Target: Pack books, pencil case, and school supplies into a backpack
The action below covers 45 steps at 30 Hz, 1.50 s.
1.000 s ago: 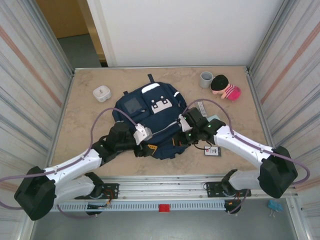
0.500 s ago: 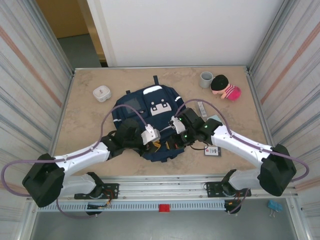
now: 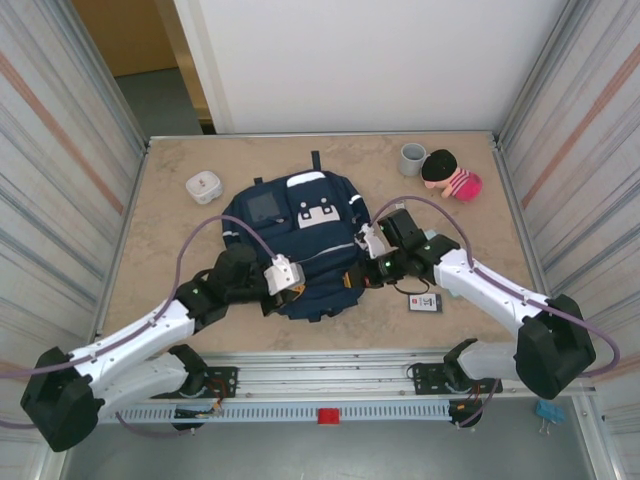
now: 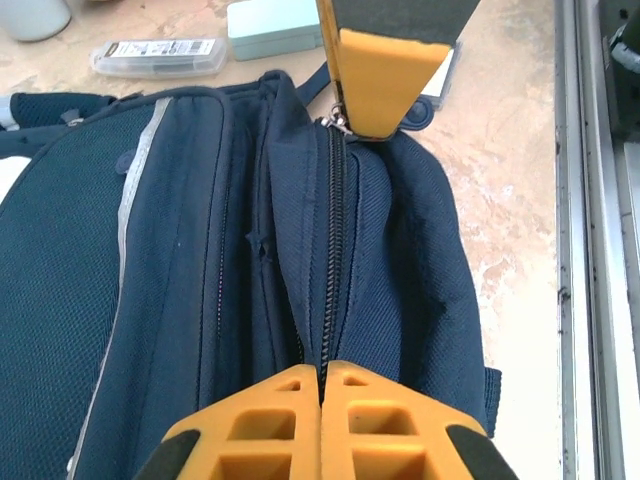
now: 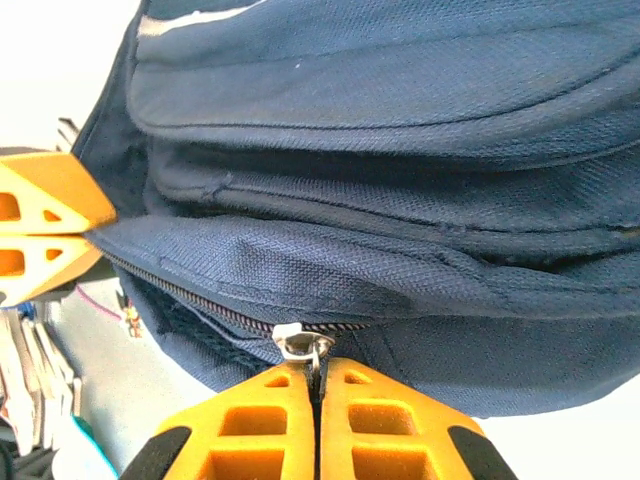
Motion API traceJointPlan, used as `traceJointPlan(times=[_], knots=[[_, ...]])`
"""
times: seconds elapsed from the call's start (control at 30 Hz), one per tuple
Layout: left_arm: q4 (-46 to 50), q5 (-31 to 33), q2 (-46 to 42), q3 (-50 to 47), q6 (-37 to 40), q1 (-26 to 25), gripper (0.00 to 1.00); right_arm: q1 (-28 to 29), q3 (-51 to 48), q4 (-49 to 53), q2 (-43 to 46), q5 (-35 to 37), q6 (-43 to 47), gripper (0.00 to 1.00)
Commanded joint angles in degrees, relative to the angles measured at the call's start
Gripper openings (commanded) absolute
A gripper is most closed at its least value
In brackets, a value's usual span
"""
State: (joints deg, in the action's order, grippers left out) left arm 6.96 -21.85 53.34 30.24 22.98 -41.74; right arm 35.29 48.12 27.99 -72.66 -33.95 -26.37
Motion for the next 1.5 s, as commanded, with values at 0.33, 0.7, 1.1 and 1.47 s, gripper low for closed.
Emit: traceJointPlan(times=[0.33, 0.7, 1.1, 1.47], knots=[[2.49, -3.54, 1.83, 7.37, -0.42, -1.46, 0.57, 8.91, 7.07, -2.6, 2.91, 0.95, -2.48, 0.0], [5.24, -0.71, 6.51, 9.43, 2.82, -3.57, 0.14, 6.78, 5.53, -0.29, 3.95, 3.57, -1.62, 0.0], [8.36, -8.57, -12.09, 8.79, 1.47, 3.25, 0.0, -8.3, -0.95, -5.18, 2.32, 10.25, -3.17, 0.0], [10.7, -14.26, -15.11, 17.34, 1.11, 4.38, 0.0, -11.37, -4.2, -18.76, -4.39, 26.55, -15.23, 0.0]])
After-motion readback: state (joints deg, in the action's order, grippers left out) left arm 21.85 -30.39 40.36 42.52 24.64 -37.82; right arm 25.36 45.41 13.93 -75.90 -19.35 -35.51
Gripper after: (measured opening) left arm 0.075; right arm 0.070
